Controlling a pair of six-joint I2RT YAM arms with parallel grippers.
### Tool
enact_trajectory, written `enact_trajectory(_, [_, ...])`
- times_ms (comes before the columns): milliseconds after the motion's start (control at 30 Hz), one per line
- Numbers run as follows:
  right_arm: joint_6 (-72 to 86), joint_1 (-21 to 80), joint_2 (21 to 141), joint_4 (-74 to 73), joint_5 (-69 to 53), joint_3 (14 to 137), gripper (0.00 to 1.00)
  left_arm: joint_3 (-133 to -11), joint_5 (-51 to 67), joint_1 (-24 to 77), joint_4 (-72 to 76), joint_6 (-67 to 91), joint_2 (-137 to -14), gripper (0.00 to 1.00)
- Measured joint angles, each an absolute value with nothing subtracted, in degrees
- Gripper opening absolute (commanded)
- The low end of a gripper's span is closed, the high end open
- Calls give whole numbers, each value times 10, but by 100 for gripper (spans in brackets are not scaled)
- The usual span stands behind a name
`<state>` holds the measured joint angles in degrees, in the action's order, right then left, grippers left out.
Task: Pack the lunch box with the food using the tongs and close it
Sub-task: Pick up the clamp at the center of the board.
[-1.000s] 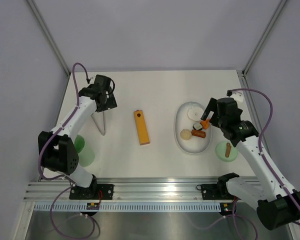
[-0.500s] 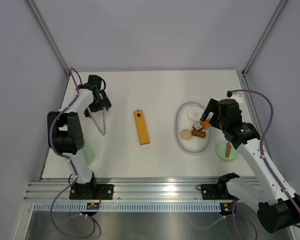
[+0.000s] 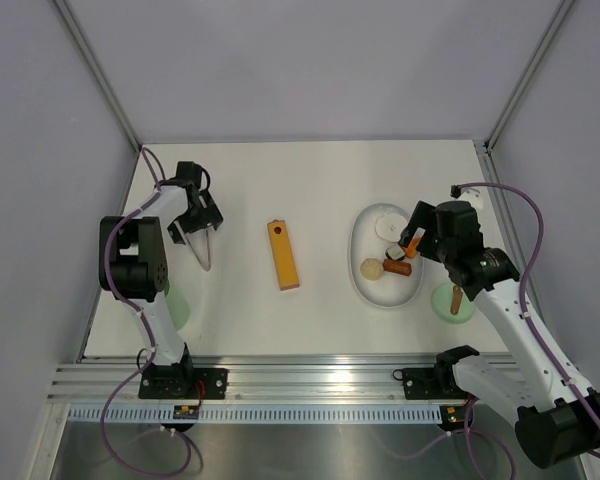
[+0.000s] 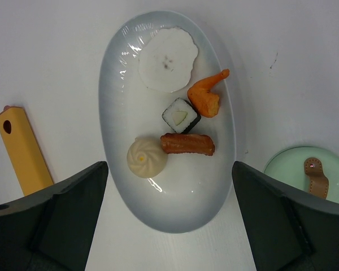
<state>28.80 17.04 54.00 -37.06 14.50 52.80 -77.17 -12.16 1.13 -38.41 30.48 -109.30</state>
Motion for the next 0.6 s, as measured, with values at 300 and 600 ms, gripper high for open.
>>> enact_trajectory(300, [294, 170, 540, -368, 140, 524, 99, -748, -93, 13, -316, 289, -1096, 95])
enact_trajectory(600, [296, 170, 541, -367, 140, 520, 100, -744, -54, 20, -277, 263, -1096, 99])
